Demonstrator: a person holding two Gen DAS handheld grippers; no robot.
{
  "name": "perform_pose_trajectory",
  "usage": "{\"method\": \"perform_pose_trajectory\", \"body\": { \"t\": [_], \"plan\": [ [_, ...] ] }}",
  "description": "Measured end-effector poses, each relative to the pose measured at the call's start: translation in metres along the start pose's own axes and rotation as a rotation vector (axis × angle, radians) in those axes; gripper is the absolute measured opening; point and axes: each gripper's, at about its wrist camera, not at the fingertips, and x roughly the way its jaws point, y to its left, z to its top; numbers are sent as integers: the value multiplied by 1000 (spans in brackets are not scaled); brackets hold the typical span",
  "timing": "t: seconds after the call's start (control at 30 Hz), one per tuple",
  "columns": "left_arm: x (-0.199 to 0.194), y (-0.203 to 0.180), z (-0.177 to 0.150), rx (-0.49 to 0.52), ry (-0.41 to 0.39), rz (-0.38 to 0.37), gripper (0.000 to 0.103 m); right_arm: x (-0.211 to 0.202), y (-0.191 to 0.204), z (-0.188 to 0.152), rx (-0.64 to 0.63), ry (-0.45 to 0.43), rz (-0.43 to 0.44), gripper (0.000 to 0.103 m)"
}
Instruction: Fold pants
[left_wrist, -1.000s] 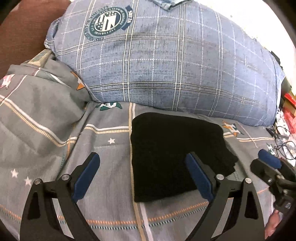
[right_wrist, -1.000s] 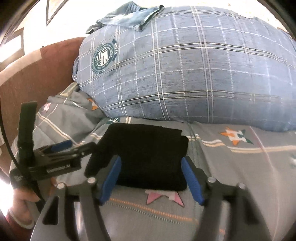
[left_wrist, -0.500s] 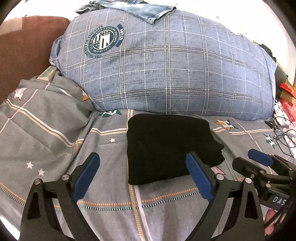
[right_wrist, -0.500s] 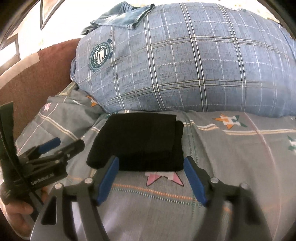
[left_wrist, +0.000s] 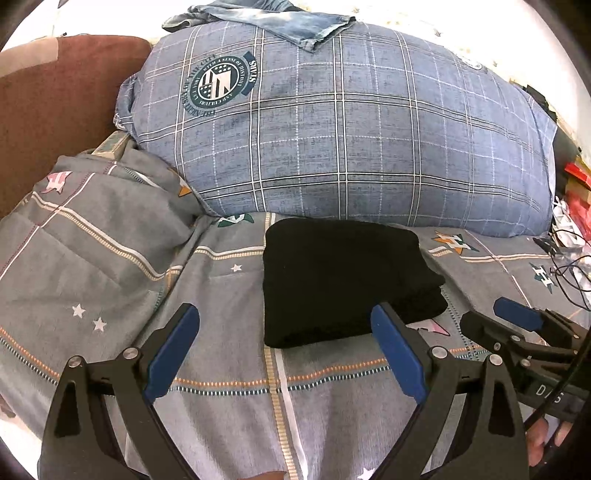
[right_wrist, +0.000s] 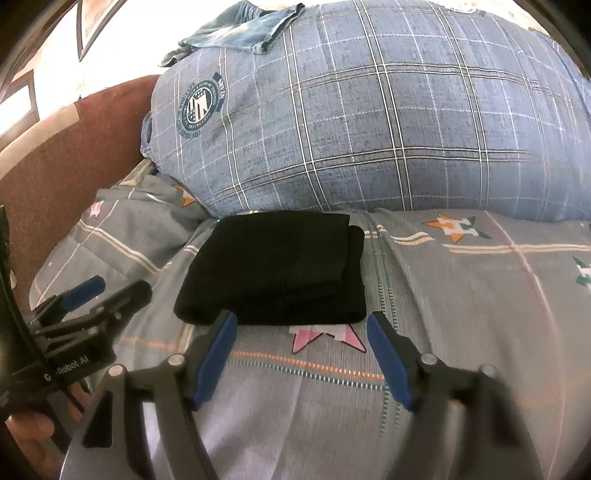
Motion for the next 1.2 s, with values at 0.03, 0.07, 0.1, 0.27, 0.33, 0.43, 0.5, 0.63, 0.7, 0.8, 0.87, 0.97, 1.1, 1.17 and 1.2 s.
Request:
{"method": "perform_pose_trajectory", "body": {
  "t": [0.03, 0.07, 0.1, 0.27, 0.33, 0.43, 0.5, 0.63, 0.7, 0.8, 0.87, 0.97, 1.1, 1.17, 1.2],
  "plan": [
    [0, -1, 0, 2, 0, 1, 96, -1, 0, -1, -1, -1, 1, 74],
    [-1, -1, -1, 2, 0, 2, 96, -1, 1, -1, -2, -2, 2, 74],
    [-2, -1, -1, 1, 0, 3, 96, -2, 2, -1, -3, -2, 4, 74],
    [-4, 1, -2, -9, 2, 1, 96, -5, 5, -2, -7, -9, 10, 75],
    [-4, 2, -2, -15, 4, 2, 96, -5, 6, -2, -8, -9, 12, 75],
    [-6, 3, -2, -22, 3, -6, 95, -5, 8, -3, -10, -8, 13, 75],
    [-7, 3, -3, -19, -1, -3, 96, -5, 9, -3, -13, -7, 15, 75],
    [-7, 3, -3, -15, 0, 1, 96, -5, 10, -4, -14, -3, 18, 76],
    [-7, 3, -3, -15, 1, 2, 96, -6, 10, -5, -14, -3, 21, 76],
    [-7, 2, -4, -12, 2, 4, 96, -6, 11, -5, -16, -4, 20, 76],
    [-7, 2, -4, -11, 2, 5, 96, -6, 11, -5, -17, -3, 20, 76],
    [-7, 1, -5, -11, 4, 7, 95, -6, 9, -6, -15, 1, 19, 76],
    [-5, 2, -6, -18, 10, 0, 95, -6, 9, -7, -14, 3, 15, 76],
    [-6, 2, -7, -19, 5, -7, 95, -6, 8, -8, -12, 5, 13, 76],
    [-7, 1, -9, -17, -2, -7, 96, -6, 7, -8, -11, 6, 13, 76]
  ]
}}
